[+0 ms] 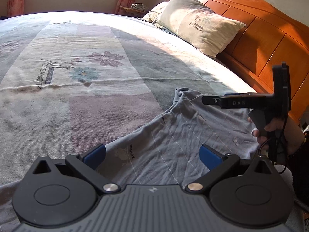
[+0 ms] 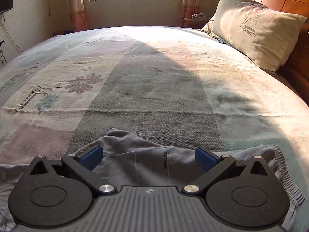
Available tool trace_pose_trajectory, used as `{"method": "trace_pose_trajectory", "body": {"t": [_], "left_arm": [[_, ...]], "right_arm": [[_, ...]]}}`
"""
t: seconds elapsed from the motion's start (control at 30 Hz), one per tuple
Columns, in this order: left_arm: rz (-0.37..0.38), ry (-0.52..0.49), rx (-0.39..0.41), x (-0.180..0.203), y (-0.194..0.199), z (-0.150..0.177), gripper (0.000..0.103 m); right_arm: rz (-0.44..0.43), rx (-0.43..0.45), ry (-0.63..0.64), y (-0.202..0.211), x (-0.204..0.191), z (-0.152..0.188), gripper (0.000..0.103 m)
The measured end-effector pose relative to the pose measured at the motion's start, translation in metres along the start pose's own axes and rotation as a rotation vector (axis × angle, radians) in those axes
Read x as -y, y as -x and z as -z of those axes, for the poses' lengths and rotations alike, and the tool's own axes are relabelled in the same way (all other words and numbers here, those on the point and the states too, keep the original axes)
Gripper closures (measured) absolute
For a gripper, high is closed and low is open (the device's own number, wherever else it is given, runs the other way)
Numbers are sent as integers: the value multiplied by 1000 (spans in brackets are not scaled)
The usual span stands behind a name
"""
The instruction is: Fold clothes
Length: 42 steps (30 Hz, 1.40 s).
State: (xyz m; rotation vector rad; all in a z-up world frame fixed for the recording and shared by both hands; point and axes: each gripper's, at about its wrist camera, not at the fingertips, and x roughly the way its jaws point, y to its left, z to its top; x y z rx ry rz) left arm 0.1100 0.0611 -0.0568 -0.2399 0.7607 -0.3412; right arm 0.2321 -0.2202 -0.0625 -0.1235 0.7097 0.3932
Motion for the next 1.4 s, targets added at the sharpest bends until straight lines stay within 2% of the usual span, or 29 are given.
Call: {"method": "trace_pose_trajectory", "body": {"t": [0.17, 0.23, 0.27, 0.43, 0.5, 0.63, 0.77, 0.87, 1.0, 1.2, 1.3, 1.4], "left_arm": [[85, 46, -20, 4, -15, -1, 1], [145, 73, -40, 11, -28, -17, 1], [174, 86, -50, 15, -35, -25, 1], [323, 157, -98, 32, -72, -67, 1], [367, 220, -114, 33, -99, -88, 1], [359, 250, -173, 36, -150, -107, 1], [287, 273, -205, 33, -172, -108, 1], [300, 273, -233, 34, -174, -105, 1], [327, 266, -213, 35, -164, -105, 1], [283, 246, -167, 33, -156, -107, 1], [348, 282, -188, 30, -157, -106, 1], [381, 303, -240, 29, -166, -104, 1]], "right_arm": [[-16, 5, 104, 25, -23, 49, 0], [-17, -4, 147, 23, -29, 64, 0], [-22, 23, 138, 25, -28, 70, 0], [-91, 42, 79, 24, -12, 75, 0], [-91, 39, 94, 27, -12, 76, 0], [-102, 17, 103, 31, -10, 76, 0], [-119, 4, 95, 35, -5, 77, 0], [-126, -1, 93, 38, -3, 79, 0], [-128, -5, 86, 40, -1, 80, 0], [-122, -6, 90, 40, -2, 80, 0], [-117, -5, 96, 39, -3, 80, 0], [-114, -4, 99, 39, -4, 81, 0]]}}
